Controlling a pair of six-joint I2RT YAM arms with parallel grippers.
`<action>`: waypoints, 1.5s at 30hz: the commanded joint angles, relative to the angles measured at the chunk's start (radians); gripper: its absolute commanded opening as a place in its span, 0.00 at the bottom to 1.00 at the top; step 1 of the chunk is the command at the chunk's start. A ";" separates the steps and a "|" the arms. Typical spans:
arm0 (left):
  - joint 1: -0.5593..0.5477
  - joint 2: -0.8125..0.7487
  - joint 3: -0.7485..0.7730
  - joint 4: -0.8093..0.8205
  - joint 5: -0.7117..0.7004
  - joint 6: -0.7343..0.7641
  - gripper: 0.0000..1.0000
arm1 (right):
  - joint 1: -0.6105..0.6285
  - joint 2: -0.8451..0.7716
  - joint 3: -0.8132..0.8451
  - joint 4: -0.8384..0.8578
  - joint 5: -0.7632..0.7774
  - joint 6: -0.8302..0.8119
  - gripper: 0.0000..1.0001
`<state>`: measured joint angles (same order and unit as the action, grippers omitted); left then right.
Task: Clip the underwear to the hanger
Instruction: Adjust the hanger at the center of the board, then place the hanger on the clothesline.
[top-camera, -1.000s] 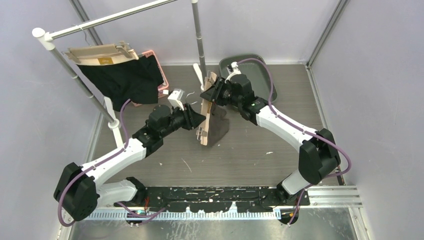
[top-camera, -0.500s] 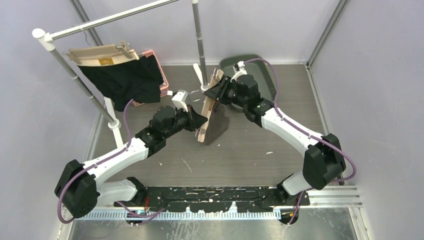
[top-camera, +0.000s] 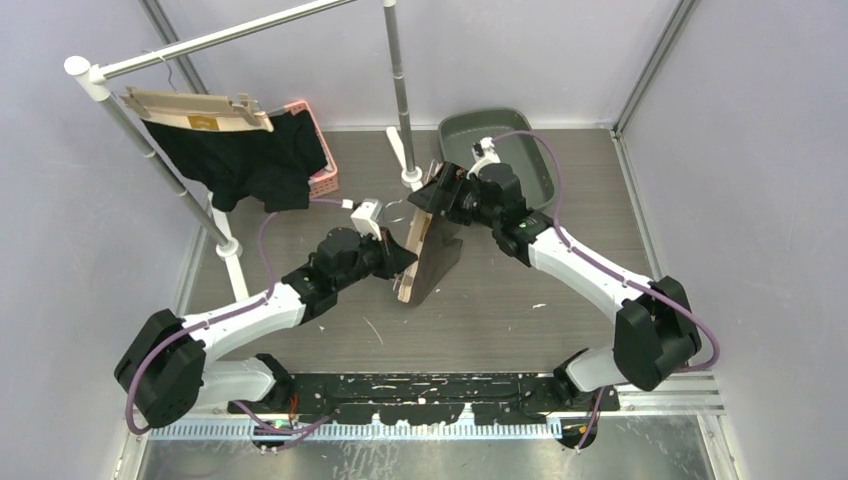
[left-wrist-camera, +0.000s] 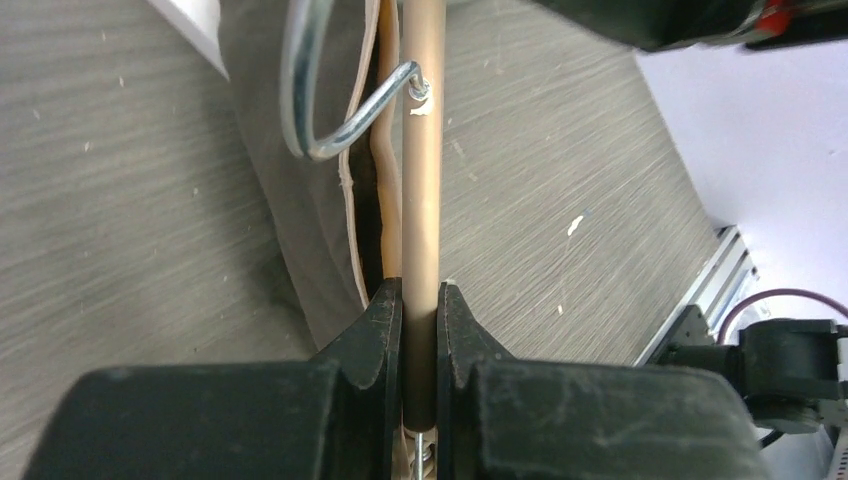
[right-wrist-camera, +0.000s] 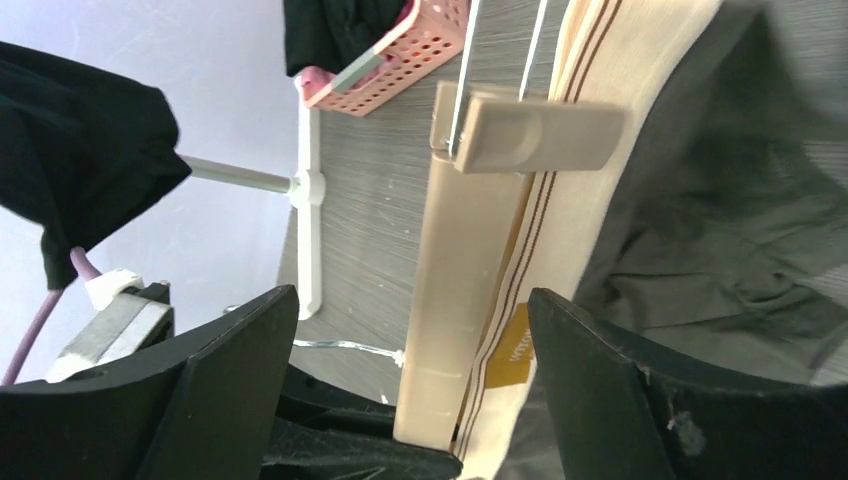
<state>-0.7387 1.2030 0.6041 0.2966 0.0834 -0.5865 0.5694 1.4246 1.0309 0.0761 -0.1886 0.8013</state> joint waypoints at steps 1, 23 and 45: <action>-0.021 0.009 -0.016 0.141 -0.038 -0.021 0.00 | -0.030 -0.120 -0.028 -0.004 0.070 -0.062 0.93; -0.102 0.158 0.626 -0.540 -0.405 0.038 0.00 | -0.162 -0.365 -0.012 -0.199 0.258 -0.249 0.99; 0.006 0.390 1.528 -1.386 -0.598 0.065 0.00 | -0.187 -0.403 -0.078 -0.193 0.194 -0.281 0.99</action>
<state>-0.7765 1.5959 1.9869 -1.0126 -0.4511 -0.5468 0.3889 1.0683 0.9646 -0.1593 0.0227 0.5385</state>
